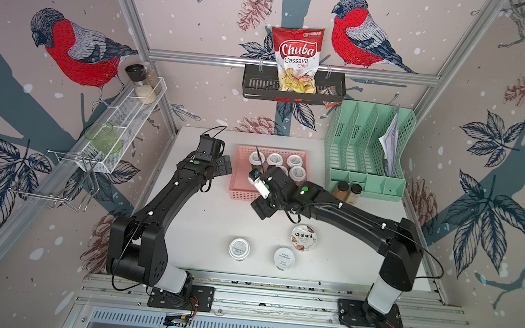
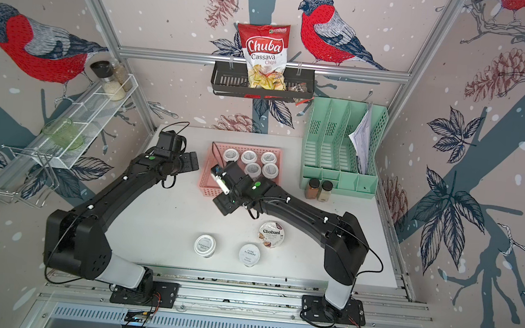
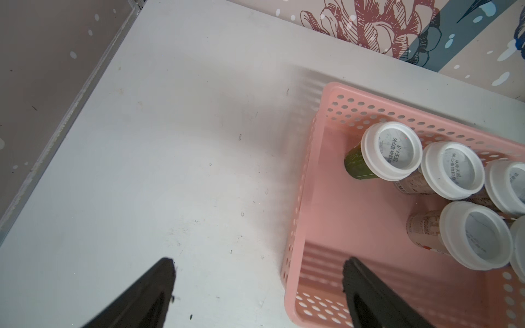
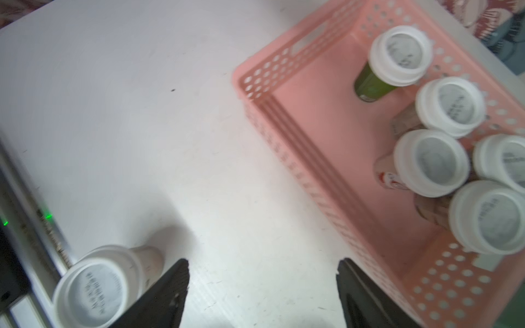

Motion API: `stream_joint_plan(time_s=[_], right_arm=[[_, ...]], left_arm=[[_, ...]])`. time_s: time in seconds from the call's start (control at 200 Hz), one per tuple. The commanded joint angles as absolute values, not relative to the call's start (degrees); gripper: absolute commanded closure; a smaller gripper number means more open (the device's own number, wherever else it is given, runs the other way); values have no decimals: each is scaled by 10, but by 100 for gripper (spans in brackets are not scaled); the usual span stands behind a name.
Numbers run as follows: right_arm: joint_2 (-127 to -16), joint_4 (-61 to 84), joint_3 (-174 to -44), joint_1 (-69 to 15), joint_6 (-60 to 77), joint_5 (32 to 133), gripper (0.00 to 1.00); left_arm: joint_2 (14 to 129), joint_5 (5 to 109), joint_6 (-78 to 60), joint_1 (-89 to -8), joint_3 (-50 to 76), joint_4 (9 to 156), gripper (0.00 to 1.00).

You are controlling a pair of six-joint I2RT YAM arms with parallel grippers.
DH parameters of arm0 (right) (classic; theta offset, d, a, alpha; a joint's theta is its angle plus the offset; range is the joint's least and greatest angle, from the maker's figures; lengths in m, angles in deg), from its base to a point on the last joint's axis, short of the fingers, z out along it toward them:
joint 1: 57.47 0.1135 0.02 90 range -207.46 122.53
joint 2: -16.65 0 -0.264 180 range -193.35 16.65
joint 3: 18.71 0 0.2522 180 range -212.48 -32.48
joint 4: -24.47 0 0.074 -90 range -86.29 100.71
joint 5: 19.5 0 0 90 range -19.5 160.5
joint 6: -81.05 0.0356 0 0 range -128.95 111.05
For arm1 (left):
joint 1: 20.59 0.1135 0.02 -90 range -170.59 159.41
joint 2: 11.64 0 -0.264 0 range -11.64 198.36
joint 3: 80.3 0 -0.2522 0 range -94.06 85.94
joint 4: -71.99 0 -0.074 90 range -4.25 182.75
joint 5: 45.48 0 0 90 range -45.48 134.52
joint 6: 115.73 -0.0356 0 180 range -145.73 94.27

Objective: Put the yogurt in the basket
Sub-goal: Pick up the yogurt from the center of the board.

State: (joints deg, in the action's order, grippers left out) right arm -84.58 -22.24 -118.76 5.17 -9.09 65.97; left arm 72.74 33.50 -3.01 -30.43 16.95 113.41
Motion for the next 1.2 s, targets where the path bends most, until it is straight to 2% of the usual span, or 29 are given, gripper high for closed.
stream_joint_plan(time_s=[0.0,0.12,0.6,0.81,1.195], right_arm=[[-832,-189,-1155,100,-104,685,8],[-843,-187,-1140,146,-101,684,0],[-902,-180,-1142,188,-101,695,0],[-921,-179,-1145,185,-101,676,0],[-948,-178,-1152,179,-104,699,0]], left_arm=[[728,324,-26,-299,165,1125,5],[727,323,-27,-299,164,1127,5],[725,319,-29,-298,165,1130,5],[723,315,-29,-299,166,1130,5],[721,309,-31,-299,166,1131,5]])
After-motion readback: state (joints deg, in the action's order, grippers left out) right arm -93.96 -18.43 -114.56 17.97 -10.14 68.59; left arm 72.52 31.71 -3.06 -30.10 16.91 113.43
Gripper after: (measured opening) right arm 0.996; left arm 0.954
